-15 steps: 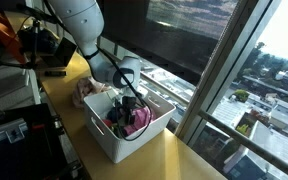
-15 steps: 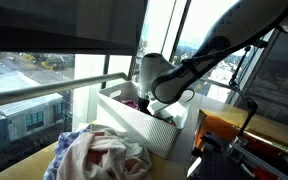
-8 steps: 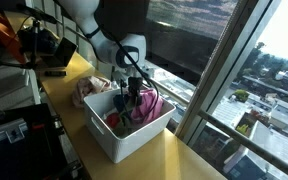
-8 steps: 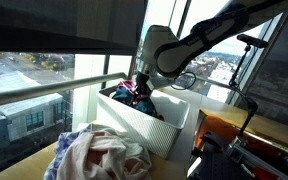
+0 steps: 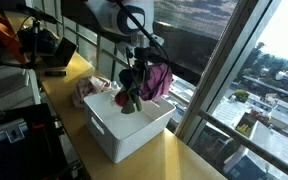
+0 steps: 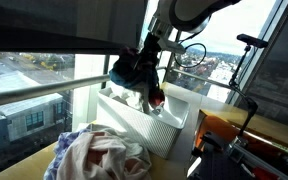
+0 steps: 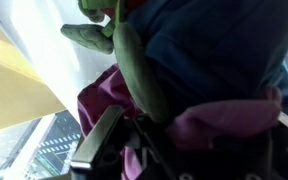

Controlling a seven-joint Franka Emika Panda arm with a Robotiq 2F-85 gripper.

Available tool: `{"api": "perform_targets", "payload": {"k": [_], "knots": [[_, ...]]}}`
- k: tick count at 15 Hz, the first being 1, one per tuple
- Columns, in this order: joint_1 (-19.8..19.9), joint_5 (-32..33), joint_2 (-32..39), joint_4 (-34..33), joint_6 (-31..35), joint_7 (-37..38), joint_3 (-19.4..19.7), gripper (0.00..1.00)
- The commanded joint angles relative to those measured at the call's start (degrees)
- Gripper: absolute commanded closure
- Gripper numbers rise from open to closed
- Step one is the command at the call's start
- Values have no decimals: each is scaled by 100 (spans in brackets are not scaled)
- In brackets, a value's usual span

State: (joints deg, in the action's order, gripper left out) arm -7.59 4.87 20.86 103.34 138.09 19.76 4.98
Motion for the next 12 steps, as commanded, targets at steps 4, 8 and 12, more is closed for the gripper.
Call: {"api": "perform_targets", "payload": {"k": [4,8,12], "knots": [[104,-389,-1707,294,-716,-266,-416,100],[-94,-362,-2346,436,-967,-114,-881,100],[-286,-445,-2525,865,-779,-176,-1340,100]]}}
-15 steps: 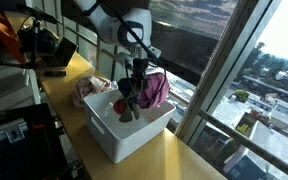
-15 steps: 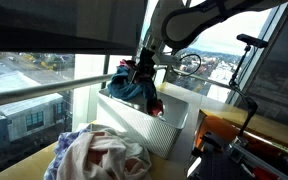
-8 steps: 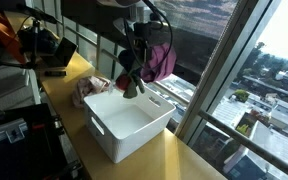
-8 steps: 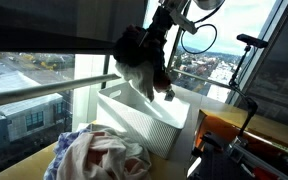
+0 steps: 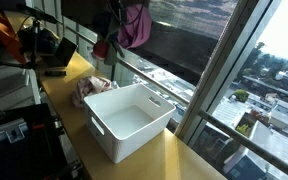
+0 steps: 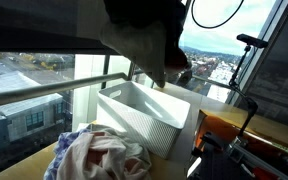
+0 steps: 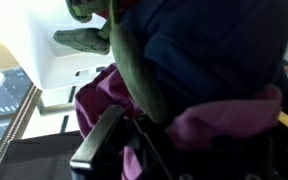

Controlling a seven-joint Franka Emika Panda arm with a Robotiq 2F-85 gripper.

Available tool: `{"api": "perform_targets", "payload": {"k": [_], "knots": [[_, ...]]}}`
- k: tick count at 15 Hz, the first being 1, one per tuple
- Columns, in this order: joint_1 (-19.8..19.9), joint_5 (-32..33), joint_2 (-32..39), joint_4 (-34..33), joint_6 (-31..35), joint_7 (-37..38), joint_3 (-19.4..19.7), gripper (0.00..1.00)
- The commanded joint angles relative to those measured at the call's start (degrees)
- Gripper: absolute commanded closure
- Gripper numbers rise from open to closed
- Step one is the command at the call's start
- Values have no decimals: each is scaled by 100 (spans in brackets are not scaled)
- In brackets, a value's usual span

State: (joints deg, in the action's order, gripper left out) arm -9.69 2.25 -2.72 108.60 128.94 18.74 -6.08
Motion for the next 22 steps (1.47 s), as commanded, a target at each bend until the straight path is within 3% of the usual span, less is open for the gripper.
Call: {"api": "perform_targets", "payload": {"k": [1,11,22], "knots": [[-118,-213,-144,439,187,-84,-320,100],[-508,-317,753,1173,927,-58,-789,100],[-692,200,1745,1125,1523,-34,-580,100]]}}
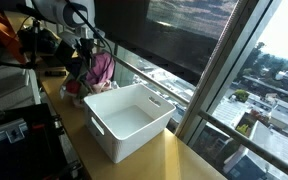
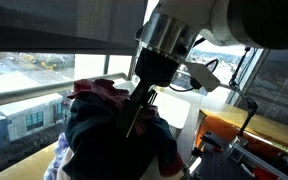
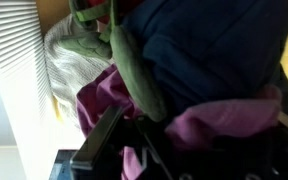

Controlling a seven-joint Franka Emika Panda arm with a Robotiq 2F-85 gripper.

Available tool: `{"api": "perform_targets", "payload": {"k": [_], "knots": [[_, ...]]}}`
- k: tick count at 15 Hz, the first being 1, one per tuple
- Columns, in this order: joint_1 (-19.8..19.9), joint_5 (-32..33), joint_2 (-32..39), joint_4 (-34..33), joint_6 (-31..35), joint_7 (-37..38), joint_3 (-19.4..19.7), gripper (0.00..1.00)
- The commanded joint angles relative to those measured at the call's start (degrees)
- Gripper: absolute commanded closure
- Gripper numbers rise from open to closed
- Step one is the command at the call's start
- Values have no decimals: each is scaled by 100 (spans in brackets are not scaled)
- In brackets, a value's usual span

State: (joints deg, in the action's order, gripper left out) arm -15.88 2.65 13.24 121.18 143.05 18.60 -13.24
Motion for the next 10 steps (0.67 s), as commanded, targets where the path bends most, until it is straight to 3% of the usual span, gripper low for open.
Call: {"api": "perform_targets", "payload": {"k": [1,10], "knots": [[-81,204,207,-126,135,-7,163,100],[-249,451,724,-131,261,137,322,100]]}}
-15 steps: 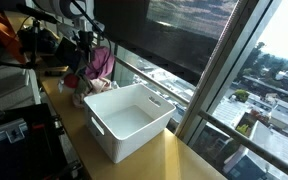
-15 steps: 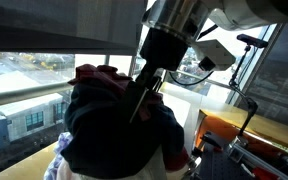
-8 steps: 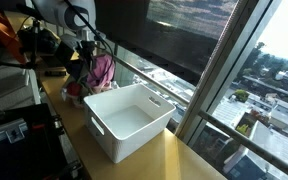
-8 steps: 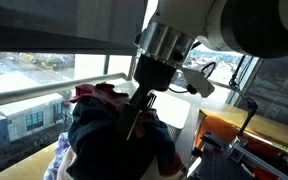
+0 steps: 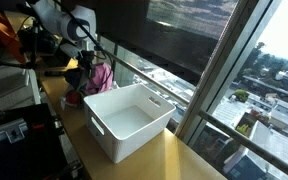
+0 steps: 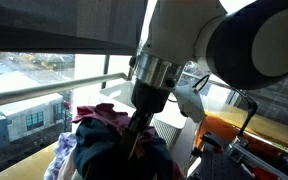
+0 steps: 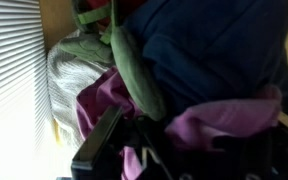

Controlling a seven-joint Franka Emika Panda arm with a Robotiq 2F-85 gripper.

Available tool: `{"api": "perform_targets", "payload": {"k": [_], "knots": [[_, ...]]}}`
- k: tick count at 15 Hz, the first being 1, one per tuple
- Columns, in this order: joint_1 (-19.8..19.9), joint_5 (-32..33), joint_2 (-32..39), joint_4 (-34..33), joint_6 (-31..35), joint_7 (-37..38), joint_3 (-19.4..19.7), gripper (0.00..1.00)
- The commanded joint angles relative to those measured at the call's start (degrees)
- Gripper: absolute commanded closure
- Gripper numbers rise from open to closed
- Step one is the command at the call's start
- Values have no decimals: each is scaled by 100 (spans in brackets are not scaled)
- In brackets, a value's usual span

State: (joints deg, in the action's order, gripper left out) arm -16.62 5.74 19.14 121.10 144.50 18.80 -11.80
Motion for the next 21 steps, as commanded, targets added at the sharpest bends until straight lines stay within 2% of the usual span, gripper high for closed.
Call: {"api": "perform_targets", "payload": {"k": [1,2,5,12,13,19,21], "knots": [[-198,177,173,-121,144,130,214,87],[-210,202,203,-115,160,125,241,74],[-186,214,129,-49,126,59,287,54],[101,-41,-568,8,-6,-214,257,3],[163,-105,-658,2,-19,-280,246,0],[344,-508,-1062,-82,-139,-607,157,0],[304,-361,-929,-74,34,-463,218,0]]}}
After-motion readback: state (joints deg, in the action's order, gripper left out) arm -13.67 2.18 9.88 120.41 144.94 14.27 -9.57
